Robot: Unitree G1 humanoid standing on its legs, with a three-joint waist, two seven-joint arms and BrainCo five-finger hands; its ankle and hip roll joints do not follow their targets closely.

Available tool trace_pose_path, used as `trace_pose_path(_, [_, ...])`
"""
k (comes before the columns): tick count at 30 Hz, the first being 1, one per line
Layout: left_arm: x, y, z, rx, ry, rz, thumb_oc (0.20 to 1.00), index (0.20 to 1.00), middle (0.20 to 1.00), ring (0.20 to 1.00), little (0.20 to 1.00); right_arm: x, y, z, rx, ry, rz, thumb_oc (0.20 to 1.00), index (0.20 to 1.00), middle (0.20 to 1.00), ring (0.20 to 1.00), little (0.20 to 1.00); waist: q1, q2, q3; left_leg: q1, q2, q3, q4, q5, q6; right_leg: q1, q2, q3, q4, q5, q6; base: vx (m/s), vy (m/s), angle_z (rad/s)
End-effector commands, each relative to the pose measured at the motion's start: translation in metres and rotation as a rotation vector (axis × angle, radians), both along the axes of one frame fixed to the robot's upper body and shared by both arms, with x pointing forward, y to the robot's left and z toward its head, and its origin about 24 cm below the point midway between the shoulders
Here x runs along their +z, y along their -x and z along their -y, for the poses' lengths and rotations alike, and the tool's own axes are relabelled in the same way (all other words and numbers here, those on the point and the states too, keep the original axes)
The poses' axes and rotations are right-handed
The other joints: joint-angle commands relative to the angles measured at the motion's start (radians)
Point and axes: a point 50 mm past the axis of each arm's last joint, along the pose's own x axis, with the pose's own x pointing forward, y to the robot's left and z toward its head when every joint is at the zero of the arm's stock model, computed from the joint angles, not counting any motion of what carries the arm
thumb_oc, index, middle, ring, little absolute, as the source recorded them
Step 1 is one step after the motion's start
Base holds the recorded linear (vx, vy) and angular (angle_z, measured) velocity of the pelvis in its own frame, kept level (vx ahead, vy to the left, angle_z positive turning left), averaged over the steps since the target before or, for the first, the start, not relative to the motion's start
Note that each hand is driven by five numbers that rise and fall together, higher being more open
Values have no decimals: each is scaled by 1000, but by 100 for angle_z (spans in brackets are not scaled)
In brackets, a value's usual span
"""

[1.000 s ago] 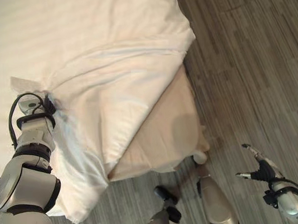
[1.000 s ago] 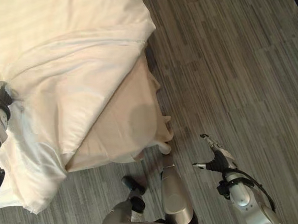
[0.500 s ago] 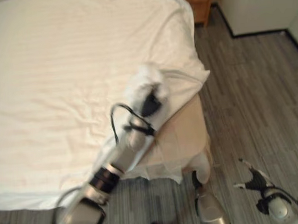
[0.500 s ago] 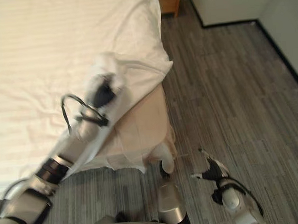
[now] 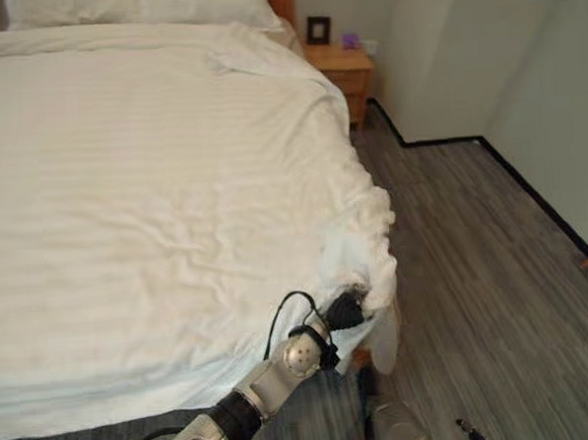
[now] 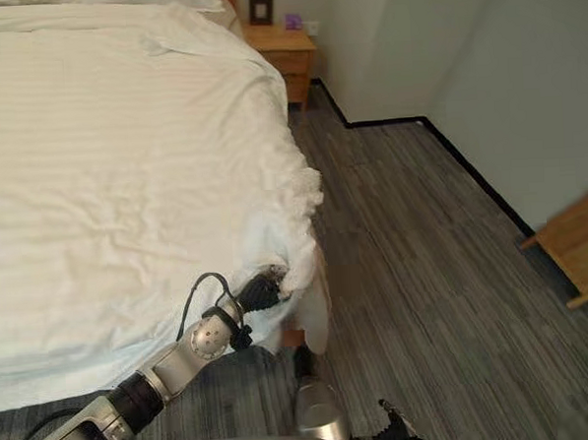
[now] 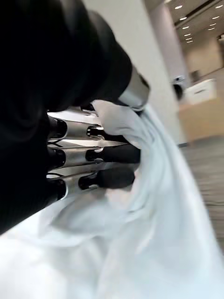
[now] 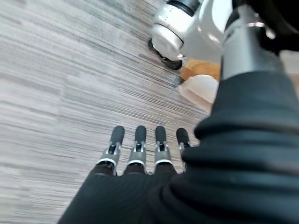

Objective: Making the bed.

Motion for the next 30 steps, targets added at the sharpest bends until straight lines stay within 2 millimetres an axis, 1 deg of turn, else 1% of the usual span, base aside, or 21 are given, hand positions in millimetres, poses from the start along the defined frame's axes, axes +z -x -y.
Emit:
trace_pose_path(1, [34, 0, 32, -118, 147, 85, 1000, 1000, 1000, 1000, 1000, 11, -23, 20, -18, 64, 88, 1000, 1000, 1000, 1000, 1000, -2, 12, -10, 56, -17, -14, -62, 62, -19, 153, -64, 19, 38, -116, 86, -135, -62, -19])
trace_pose_path(2, [34, 0, 33, -120, 147, 85, 1000, 1000, 1000, 1000, 1000, 11, -23, 21, -20, 64, 89, 1000, 1000, 1000, 1000, 1000, 5, 7, -8, 52, -17, 9, -62, 82, -17, 146, -64, 17, 36, -103, 75, -134, -63, -33])
trace_pose_path(4, [34, 0, 33, -120, 147, 85, 1000, 1000, 1000, 1000, 1000, 11, -23, 21, -20, 64, 89, 1000, 1000, 1000, 1000, 1000, 6, 7, -8, 52, -17, 10, -62, 82, -17, 145, -64, 18, 36, -103, 75, -65, -84, -48])
trace_pose_path(5, [31, 7, 46, -179, 153, 48, 1000, 1000, 1000, 1000, 1000, 11, -22, 26, -76, 81, 87, 1000, 1000, 1000, 1000, 1000, -4, 19, -42, 39, -23, 31, -58, 86, -23, 213, -73, 28, -58, -132, 97, -90, -203, -43])
trace_pose_path(6, [29, 12, 56, -216, 165, 18, 1000, 1000, 1000, 1000, 1000, 11, -19, 30, -113, 88, 83, 1000, 1000, 1000, 1000, 1000, 4, 31, -46, 57, -25, 76, -56, 91, -32, 226, -77, 41, -131, -123, 104, -89, -273, -53])
trace_pose_path(9, [30, 17, 71, -258, 190, -5, 1000, 1000, 1000, 1000, 1000, 10, -17, 34, -137, 95, 73, 1000, 1000, 1000, 1000, 1000, -21, 45, -47, 71, -14, 114, -56, 101, -43, 229, -68, 60, -168, -112, 99, -10, -103, -110])
trace_pose_path(14, [30, 17, 71, -259, 190, -5, 1000, 1000, 1000, 1000, 1000, 10, -17, 34, -137, 96, 73, 1000, 1000, 1000, 1000, 1000, -20, 46, -46, 71, -14, 115, -56, 100, -43, 229, -67, 61, -168, -112, 99, -6, -40, -27])
trace_pose_path(15, [33, 39, 97, -382, 304, -139, 1000, 1000, 1000, 1000, 1000, 10, -17, 45, -146, 166, 61, 1000, 1000, 1000, 1000, 1000, -57, 61, -48, 77, 3, 131, -55, 118, -53, 233, -54, 70, -175, -144, 92, -6, -168, 5])
trace_pose_path(16, [35, 38, 99, -391, 315, -147, 1000, 1000, 1000, 1000, 1000, 11, -16, 48, -152, 175, 63, 1000, 1000, 1000, 1000, 1000, -49, 70, -46, 81, 9, 134, -56, 121, -59, 235, -48, 71, -174, -148, 88, -17, -360, 7])
trace_pose_path(17, [67, 24, 109, -359, 427, -50, 1000, 1000, 1000, 1000, 1000, 20, -1, 78, -225, 288, 78, 1000, 1000, 1000, 1000, 1000, -90, 64, -56, 83, 36, 136, -57, 147, -78, 243, -21, 76, -179, -171, 73, -2, -298, -1])
trace_pose_path(18, [82, 3, 91, -238, 459, 60, 1000, 1000, 1000, 1000, 1000, 31, -1, 96, -263, 354, 130, 1000, 1000, 1000, 1000, 1000, -76, 79, -46, 73, 59, 113, -58, 172, -96, 259, -6, 48, -180, -184, 59, -15, -290, 9])
trace_pose_path(20, [83, 2, 91, -235, 459, 63, 1000, 1000, 1000, 1000, 1000, 31, -2, 96, -262, 355, 132, 1000, 1000, 1000, 1000, 1000, -81, 80, -44, 72, 61, 109, -58, 174, -97, 261, -4, 44, -180, -185, 57, -2, -80, 15])
trace_pose_path(21, [121, -24, 50, -82, 566, 241, 1000, 1000, 1000, 1000, 1000, 44, -11, 111, -294, 413, 204, 1000, 1000, 1000, 1000, 1000, -39, 87, -49, 54, 75, 86, -59, 196, -109, 273, 0, 13, -180, -193, 52, 0, -88, 12])
trace_pose_path(22, [155, -38, 12, 4, 608, 399, 1000, 1000, 1000, 1000, 1000, 52, -23, 117, -298, 432, 260, 363, 363, 363, 363, 363, -11, 93, -55, 44, 85, 69, -61, 207, -117, 281, 0, -11, -180, -197, 50, 10, -107, 7])
trace_pose_path(23, [165, -37, -8, 52, 637, 452, 1000, 1000, 1000, 1000, 1000, 56, -37, 116, -291, 433, 305, 200, 200, 200, 200, 200, 9, 96, -57, 37, 92, 56, -62, 213, -122, 289, 3, -27, -180, -203, 48, 11, -59, 11])
trace_pose_path(24, [166, -36, -11, 59, 633, 453, 1000, 1000, 1000, 1000, 1000, 56, -39, 115, -284, 431, 306, 200, 200, 200, 200, 200, -3, 93, -56, 35, 94, 51, -62, 214, -123, 291, 4, -32, -180, -204, 47, 40, -70, 72])
trace_pose_path(25, [164, -43, -59, 253, 608, 521, 1000, 1000, 1000, 1000, 1000, 73, -73, 114, -244, 413, 424, 200, 200, 200, 200, 200, 49, 92, -65, 25, 111, 32, -62, 229, -138, 305, 8, -59, -180, -216, 42, 46, -74, 104])
trace_pose_path(27, [151, -43, -104, 431, 494, 566, 1000, 1000, 1000, 1000, 1000, 96, -108, 109, -178, 378, 560, 200, 200, 200, 200, 200, 87, 89, -72, 20, 124, 17, -62, 240, -148, 324, 14, -81, -180, -229, 35, 48, -79, 86])
trace_pose_path(28, [126, -38, -166, 702, 353, 555, 1000, 1000, 1000, 1000, 1000, 139, -146, 105, -62, 362, 754, 200, 200, 200, 200, 200, 131, 85, -74, 10, 136, 0, -62, 254, -159, 337, 19, -105, -180, -237, 29, 39, -86, 39])
trace_pose_path(29, [130, -33, -181, 725, 321, 565, 1000, 1000, 1000, 1000, 1000, 181, -156, 154, -167, 430, 798, 200, 200, 200, 200, 200, 138, 70, -88, 6, 142, -11, -62, 261, -166, 342, 23, -117, -180, -241, 28, 24, -72, 36])
trace_pose_path(30, [130, -33, -181, 724, 329, 564, 1000, 1000, 1000, 1000, 1000, 184, -157, 156, -168, 430, 799, 200, 200, 200, 200, 200, 136, 76, -86, 4, 142, -13, -62, 262, -166, 342, 23, -119, -180, -241, 28, 25, -51, 52])
